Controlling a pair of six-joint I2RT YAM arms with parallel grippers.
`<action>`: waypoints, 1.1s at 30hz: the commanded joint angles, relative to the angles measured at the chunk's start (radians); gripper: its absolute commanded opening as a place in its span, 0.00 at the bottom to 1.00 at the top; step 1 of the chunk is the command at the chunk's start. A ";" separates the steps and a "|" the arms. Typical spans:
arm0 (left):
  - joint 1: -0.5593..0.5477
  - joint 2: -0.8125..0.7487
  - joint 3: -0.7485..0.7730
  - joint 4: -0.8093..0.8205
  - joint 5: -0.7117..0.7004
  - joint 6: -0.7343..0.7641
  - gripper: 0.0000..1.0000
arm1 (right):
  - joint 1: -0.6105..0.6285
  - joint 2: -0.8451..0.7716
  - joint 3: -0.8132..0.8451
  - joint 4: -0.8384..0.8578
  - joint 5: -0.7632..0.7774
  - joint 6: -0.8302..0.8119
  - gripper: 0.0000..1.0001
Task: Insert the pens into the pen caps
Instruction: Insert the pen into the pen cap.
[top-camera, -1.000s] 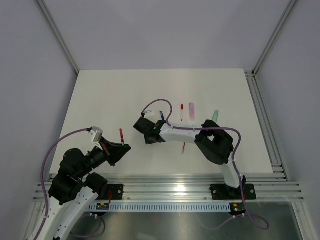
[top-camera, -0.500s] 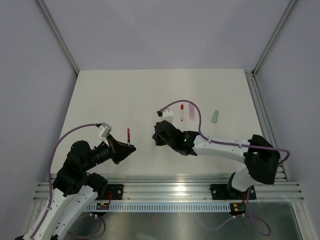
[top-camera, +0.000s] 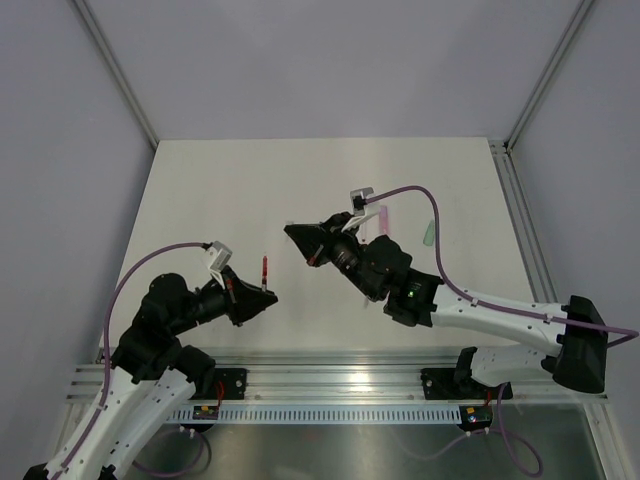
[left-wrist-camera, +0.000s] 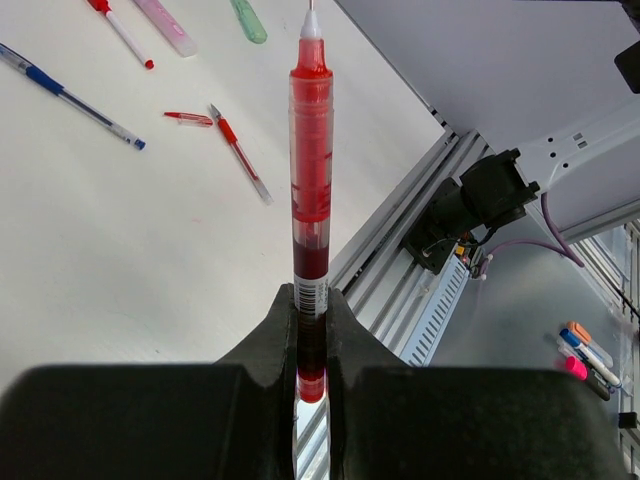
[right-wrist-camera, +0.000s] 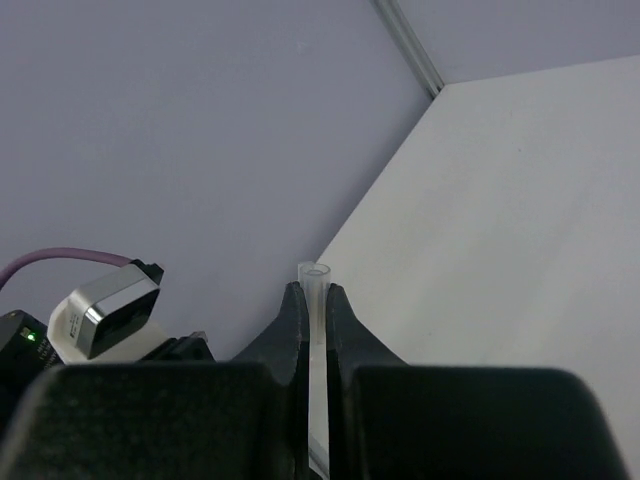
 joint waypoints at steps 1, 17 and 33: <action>0.005 0.015 0.007 0.051 0.036 0.012 0.00 | 0.011 0.034 0.039 0.132 0.003 -0.019 0.00; 0.011 0.020 0.006 0.053 0.041 0.010 0.00 | 0.033 0.129 0.093 0.173 -0.098 0.013 0.00; 0.021 0.006 0.006 0.051 0.034 0.009 0.00 | 0.040 0.143 0.064 0.164 -0.095 0.032 0.00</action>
